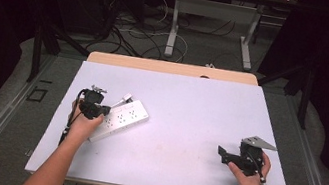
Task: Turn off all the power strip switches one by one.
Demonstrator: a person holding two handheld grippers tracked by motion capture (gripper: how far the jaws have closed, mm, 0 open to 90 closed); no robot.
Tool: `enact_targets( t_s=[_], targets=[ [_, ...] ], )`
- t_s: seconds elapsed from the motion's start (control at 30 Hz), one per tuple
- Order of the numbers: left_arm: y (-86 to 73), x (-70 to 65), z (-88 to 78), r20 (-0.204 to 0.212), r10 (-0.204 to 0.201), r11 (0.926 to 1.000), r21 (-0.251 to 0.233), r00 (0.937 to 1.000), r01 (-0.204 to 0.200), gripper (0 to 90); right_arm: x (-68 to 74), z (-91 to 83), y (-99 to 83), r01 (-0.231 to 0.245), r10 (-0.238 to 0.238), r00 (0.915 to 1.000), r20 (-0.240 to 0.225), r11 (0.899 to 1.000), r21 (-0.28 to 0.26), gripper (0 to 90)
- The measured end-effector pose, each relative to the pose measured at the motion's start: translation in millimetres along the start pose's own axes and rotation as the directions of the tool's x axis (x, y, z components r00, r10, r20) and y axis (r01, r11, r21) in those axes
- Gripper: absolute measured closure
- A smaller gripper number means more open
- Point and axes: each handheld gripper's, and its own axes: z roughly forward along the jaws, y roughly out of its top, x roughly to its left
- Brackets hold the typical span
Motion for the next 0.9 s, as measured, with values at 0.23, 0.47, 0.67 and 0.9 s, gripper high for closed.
enact_targets(
  t_s=[0.23,0.47,0.67,0.9],
  targets=[
    [-0.5,-0.1,1.5,-0.001,0.005,1.0,0.005,1.0,-0.005,88.3,-1.1,0.1,0.0,0.009,-0.009,1.0,-0.002,1.0,-0.007,8.9],
    [-0.5,0.2,1.7,0.006,-0.007,1.0,0.006,1.0,0.007,88.3,-0.8,0.1,0.0,0.003,-0.003,1.0,-0.003,1.0,-0.004,8.9],
    [-0.8,1.2,1.4,0.007,-0.004,0.9999,0.009,1.0,0.004,88.5,-1.4,0.4,0.1,0.008,-0.008,1.0,0.001,1.0,-0.007,8.9],
    [-0.7,1.2,1.6,0.005,0.002,0.9999,0.011,1.0,-0.002,89.7,-1.1,0.1,0.1,0.007,-0.007,1.0,-0.003,1.0,-0.007,8.9]
  ],
)
